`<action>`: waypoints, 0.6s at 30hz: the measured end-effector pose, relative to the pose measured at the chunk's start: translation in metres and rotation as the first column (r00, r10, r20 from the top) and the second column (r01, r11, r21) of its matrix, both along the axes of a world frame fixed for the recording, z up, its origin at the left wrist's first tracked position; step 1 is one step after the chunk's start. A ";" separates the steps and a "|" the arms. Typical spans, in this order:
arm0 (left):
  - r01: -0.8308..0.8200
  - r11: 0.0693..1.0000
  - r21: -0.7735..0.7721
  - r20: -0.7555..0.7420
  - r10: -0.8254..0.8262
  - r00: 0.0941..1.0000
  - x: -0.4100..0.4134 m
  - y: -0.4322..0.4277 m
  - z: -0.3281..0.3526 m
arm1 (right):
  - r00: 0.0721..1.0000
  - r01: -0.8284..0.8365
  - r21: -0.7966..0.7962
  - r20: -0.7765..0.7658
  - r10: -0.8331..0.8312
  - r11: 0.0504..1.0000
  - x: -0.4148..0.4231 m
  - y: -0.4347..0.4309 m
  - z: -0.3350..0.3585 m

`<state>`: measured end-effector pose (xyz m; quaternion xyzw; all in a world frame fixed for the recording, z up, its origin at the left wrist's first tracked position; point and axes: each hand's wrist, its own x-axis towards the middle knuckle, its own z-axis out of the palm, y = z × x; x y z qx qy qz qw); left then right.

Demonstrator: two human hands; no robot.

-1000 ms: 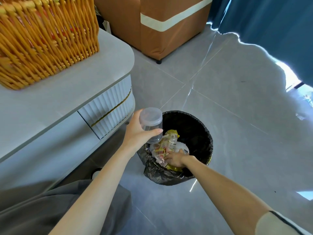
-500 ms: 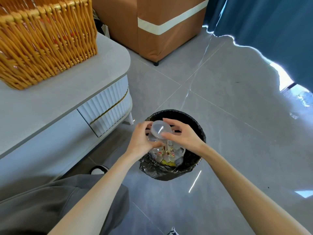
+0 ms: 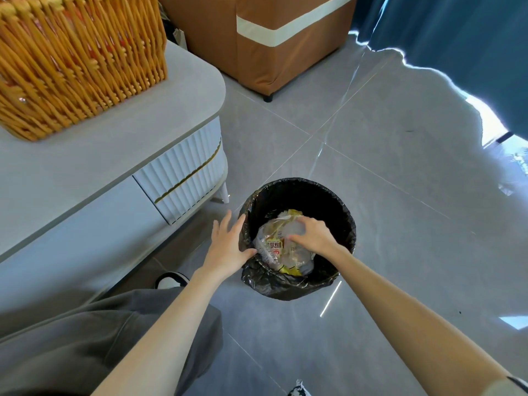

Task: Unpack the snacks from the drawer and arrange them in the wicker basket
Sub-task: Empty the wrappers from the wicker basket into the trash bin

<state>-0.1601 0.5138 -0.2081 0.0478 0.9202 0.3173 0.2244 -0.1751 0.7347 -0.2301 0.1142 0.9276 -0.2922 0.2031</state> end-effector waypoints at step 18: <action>-0.012 0.998 0.056 -0.090 0.017 0.996 -0.015 0.000 0.013 | 0.995 -0.051 0.151 -0.082 0.064 0.987 0.005 -0.010 -0.015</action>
